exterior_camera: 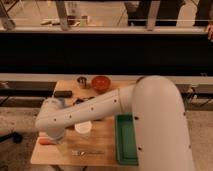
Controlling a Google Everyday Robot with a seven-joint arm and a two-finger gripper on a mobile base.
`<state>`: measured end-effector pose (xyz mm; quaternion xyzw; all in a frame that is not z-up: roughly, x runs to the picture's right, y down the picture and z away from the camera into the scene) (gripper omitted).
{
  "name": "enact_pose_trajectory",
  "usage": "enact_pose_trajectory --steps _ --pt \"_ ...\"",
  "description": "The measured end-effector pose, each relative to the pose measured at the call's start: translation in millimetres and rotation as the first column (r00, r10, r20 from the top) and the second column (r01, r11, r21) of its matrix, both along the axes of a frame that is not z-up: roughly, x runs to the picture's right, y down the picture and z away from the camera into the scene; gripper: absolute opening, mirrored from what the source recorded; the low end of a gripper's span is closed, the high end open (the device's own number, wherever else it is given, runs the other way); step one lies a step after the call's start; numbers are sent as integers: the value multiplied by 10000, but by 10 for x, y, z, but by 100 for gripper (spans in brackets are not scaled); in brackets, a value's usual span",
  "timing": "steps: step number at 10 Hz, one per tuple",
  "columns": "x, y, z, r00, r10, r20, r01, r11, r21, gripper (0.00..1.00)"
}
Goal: Place pepper in plastic cup
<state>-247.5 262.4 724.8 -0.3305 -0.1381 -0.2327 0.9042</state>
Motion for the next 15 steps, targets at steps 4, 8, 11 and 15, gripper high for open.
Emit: enact_pose_trajectory --steps 4,8,11,15 --pt "-445 193 -186 9997 -157 208 162 9996 -233 80" --pt "-422 87 -77 9792 917 1811 -911 9958 -118 80" --pt "-466 0 24 9555 1347 2623 -1376 9905 -73 80" --pt "-764 128 97 9373 1431 3178 -1301 9896 -620 80"
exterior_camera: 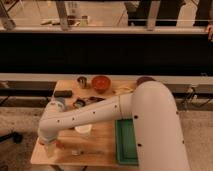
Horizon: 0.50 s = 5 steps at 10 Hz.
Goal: Place pepper in plastic cup
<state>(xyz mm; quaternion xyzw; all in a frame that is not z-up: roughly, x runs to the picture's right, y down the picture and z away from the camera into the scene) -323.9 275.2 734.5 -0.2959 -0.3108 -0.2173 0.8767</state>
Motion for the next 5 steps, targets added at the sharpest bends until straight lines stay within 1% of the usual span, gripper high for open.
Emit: enact_pose_trajectory --steps 2,5 --pt "-84 27 31 9999 15 147 -13 9999 -130 80" --pt "-146 -4 114 9998 89 165 -87 9999 -115 80"
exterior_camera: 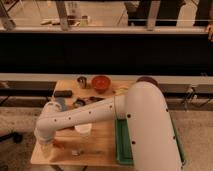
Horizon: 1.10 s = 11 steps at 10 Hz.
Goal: Place pepper in plastic cup
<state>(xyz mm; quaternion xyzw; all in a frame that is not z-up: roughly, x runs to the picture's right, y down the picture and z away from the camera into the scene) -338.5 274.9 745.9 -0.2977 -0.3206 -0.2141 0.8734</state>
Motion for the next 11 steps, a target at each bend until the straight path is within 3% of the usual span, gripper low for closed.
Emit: enact_pose_trajectory --steps 4,11 --pt "160 -101 179 9986 297 -438 -287 9994 217 80" --pt "180 -38 305 9972 136 -741 -125 9998 153 77"
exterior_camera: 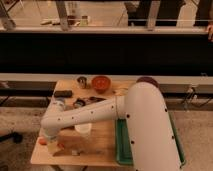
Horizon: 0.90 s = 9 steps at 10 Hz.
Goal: Place pepper in plastic cup
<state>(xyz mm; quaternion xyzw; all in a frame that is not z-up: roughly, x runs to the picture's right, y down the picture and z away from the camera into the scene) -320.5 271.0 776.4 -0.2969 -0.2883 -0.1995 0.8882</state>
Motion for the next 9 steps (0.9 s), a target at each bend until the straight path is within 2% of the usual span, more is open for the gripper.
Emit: enact_pose_trajectory --steps 2,4,8,9 --pt "-1 0 24 10000 14 -50 -14 10000 -47 76" --pt "2 4 50 10000 8 -93 -9 10000 -79 67" --pt "28 0 103 9997 75 -241 -80 9998 -207 58" --pt "36 1 113 9996 70 -268 -76 9997 -216 52"
